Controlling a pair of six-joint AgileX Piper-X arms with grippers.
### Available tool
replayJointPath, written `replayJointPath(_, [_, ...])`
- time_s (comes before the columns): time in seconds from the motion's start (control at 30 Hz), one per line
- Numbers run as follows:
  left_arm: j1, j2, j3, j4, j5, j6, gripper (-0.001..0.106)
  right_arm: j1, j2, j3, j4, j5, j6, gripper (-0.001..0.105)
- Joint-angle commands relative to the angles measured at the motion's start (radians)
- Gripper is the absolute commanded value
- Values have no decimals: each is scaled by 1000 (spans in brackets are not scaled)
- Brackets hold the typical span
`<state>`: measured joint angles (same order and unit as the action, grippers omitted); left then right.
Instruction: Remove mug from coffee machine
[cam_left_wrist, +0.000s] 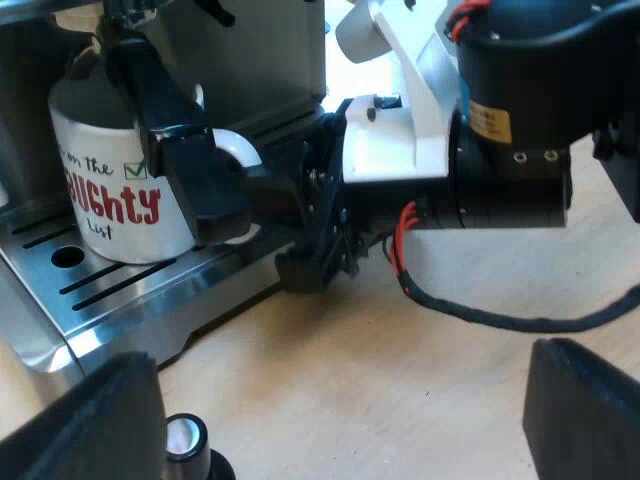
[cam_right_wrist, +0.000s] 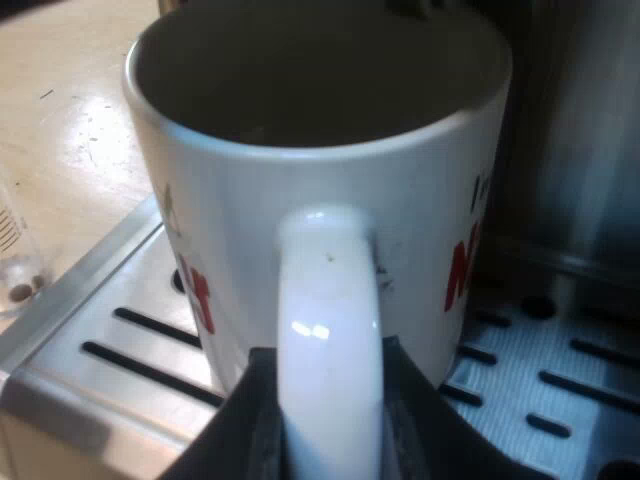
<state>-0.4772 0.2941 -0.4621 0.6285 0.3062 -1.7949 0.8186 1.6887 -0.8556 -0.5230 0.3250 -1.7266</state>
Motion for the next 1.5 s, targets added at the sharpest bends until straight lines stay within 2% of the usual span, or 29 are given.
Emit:
replayJointPath(0.03, [-4,-2,-3,-2,5,-4,79,14,-35,7,-17,19,-4,0])
replayJointPath(0.47, [-4,-2,0,-2,5,-4,79,66,-195,159,-19,39,-4,0])
replayJointPath(0.7, [-4,-2,0,-2,5,-4,79,84,-299,212,-11,44,-4,0])
replayJointPath(1.03, [-4,-2,0,-2,5,-4,79,83,-514,215,247,44,3,0])
replayJointPath(1.2, [-4,-2,0,-5,36,-4,79,83,-628,215,387,44,3,0])
replayJointPath(1.3, [-30,-2,0,-5,36,-4,79,83,-698,215,473,44,10,0])
replayJointPath(1.5, [-113,-2,0,-31,30,-4,79,83,-820,215,625,45,72,0])
